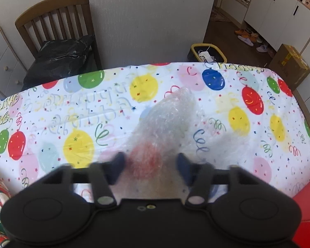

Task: Organize soft objects
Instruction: 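Grasp the tote bag strap with the left tool while the right tool grasps the bubble wrap, then lift and carry the tote bag and bubble wrap over the red box with both tools, then open both tools to drop the tote bag and bubble wrap into the box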

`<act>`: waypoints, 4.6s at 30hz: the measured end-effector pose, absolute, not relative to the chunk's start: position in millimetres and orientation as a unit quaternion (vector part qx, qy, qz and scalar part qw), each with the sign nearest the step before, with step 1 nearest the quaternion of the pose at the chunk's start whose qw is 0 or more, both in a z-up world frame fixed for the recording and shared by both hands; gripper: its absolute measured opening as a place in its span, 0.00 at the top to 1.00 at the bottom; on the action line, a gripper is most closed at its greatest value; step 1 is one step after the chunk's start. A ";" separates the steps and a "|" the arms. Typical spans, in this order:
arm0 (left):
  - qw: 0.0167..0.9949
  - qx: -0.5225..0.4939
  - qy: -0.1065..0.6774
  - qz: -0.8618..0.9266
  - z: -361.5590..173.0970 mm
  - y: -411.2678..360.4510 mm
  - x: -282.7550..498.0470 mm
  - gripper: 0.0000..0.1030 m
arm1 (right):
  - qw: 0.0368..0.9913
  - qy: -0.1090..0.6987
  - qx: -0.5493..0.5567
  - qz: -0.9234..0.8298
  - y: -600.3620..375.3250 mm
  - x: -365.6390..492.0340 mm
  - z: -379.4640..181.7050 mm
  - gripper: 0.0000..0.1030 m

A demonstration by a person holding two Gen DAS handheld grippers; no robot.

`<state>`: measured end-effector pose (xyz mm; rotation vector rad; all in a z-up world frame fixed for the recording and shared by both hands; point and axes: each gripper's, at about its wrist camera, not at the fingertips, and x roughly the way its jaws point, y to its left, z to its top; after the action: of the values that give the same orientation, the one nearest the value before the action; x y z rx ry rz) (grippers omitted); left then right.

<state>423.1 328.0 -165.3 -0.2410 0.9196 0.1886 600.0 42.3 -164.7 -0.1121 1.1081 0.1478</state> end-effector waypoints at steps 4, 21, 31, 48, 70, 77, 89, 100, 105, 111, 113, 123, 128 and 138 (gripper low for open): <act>0.890 -0.117 0.430 0.097 -158.8 327.8 420.1 0.88 | 0.845 0.526 -0.065 0.064 41.0 597.0 -160.5 0.87; 0.909 -0.125 0.380 0.115 -95.3 327.6 405.8 0.93 | 0.867 0.486 0.006 0.107 -32.0 548.6 -78.3 0.92; 0.924 -0.107 0.351 0.110 -42.1 298.9 401.0 0.94 | 0.881 0.448 0.037 0.147 -66.1 497.6 -14.0 0.92; 0.949 -0.082 0.300 0.046 66.3 200.5 357.3 0.94 | 0.884 0.437 0.046 0.159 -155.0 422.5 37.8 0.92; 0.942 -0.073 0.314 -0.098 84.4 -32.5 361.5 0.94 | 0.881 0.436 0.064 0.174 -324.3 413.2 49.8 0.92; 0.928 -0.065 0.340 -0.138 62.7 -106.2 391.2 0.94 | 0.873 0.451 0.056 0.176 -365.3 430.2 32.2 0.92; 0.920 -0.033 0.353 -0.168 23.5 -189.6 444.3 0.94 | 0.860 0.474 0.039 0.187 -393.4 464.6 -2.5 0.92; 0.921 -0.016 0.369 -0.123 -13.7 -196.4 483.7 0.94 | 0.842 0.493 0.023 0.219 -373.8 499.2 -36.9 0.92; 0.928 0.001 0.360 -0.093 -25.1 -189.8 495.7 0.94 | 0.832 0.503 0.021 0.234 -363.2 509.8 -48.9 0.92; 0.918 -0.010 0.383 -0.100 -40.4 -185.5 508.1 0.94 | 0.819 0.516 0.029 0.251 -356.7 517.8 -62.2 0.92; 0.913 -0.012 0.396 -0.100 -47.9 -183.6 508.4 0.94 | 0.814 0.522 0.033 0.252 -355.8 519.7 -67.3 0.92; 0.901 0.000 0.428 -0.069 -72.4 -180.9 506.8 0.94 | 0.808 0.530 0.030 0.258 -352.2 520.4 -78.5 0.91; 0.902 -0.010 0.428 -0.061 -71.4 -177.8 501.3 0.91 | 0.807 0.528 0.028 0.263 -352.7 520.6 -74.6 0.84; 0.909 -0.033 0.410 -0.062 -53.4 -168.6 476.6 0.36 | 0.814 0.515 0.031 0.267 -364.9 508.9 -59.1 0.46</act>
<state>476.6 -168.6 -53.4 -0.0688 0.8459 -0.1272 508.9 -364.9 -59.1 0.0666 1.0983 0.5706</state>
